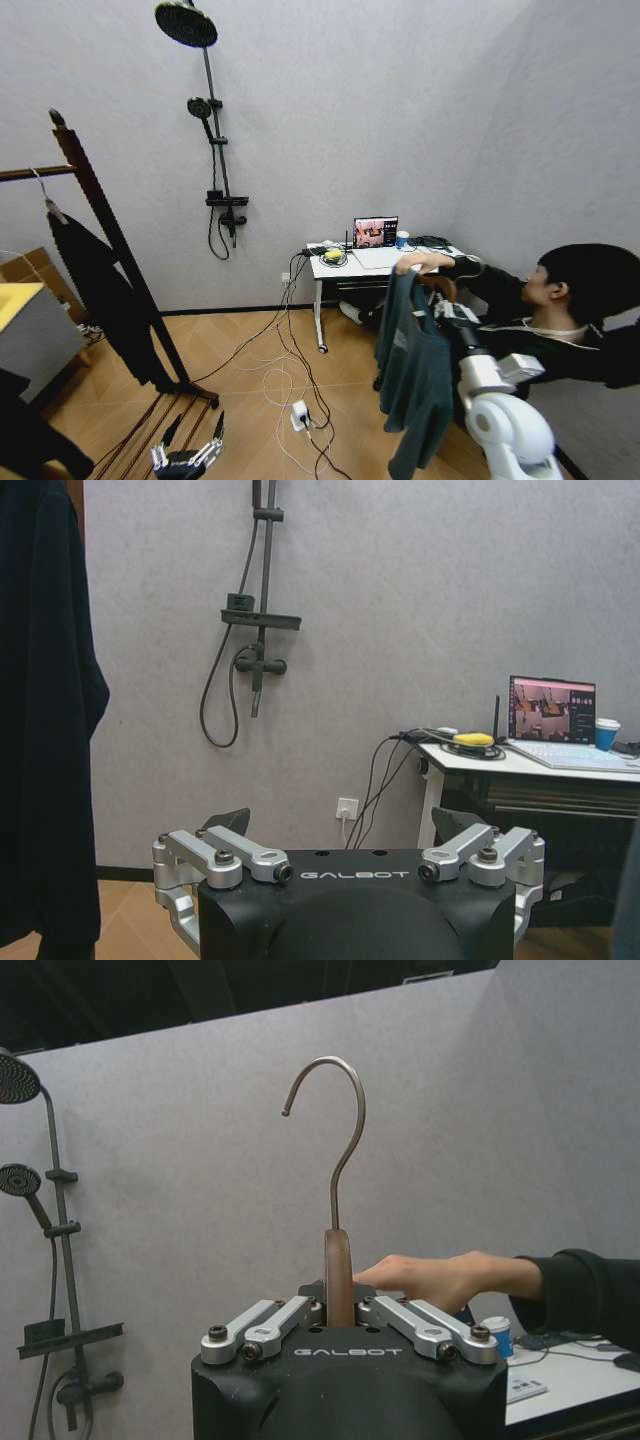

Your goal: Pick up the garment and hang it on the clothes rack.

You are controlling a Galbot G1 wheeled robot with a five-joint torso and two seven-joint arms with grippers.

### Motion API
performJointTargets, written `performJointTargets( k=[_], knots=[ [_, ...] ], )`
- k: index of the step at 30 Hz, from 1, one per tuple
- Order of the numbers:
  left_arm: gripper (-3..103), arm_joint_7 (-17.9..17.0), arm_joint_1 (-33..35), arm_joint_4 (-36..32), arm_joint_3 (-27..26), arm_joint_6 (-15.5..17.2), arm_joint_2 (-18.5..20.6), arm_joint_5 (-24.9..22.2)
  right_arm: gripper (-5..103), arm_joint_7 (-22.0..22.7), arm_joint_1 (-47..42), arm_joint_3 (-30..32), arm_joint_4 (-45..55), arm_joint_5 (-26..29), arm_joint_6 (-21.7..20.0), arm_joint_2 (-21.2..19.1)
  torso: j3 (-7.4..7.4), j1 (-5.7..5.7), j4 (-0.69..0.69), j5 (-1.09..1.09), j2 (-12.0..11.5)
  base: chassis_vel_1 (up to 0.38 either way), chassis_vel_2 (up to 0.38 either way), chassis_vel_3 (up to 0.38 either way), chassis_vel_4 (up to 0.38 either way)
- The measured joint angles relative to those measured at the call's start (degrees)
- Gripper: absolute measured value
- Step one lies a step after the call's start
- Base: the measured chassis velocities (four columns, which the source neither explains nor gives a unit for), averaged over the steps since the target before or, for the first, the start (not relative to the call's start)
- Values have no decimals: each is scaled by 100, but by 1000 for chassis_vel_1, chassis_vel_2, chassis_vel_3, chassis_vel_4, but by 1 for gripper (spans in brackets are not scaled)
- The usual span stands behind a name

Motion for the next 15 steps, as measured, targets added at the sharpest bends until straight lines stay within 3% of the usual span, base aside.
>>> performJointTargets(
  k=[6, 15],
  knots=[
    [100, 0, 0, 0, 0, 0, 0, 0, 10, 83, 94, -236, -206, -228, 63, -65, 0, 0, -1, 1, 0, 0, 0, 0, 0],
    [100, 0, 0, 0, 0, 0, 0, 0, 10, -342, 40, -207, -349, -239, 275, -105, -1, -2, -3, 1, 1, 0, 0, 0, 0]
  ],
)
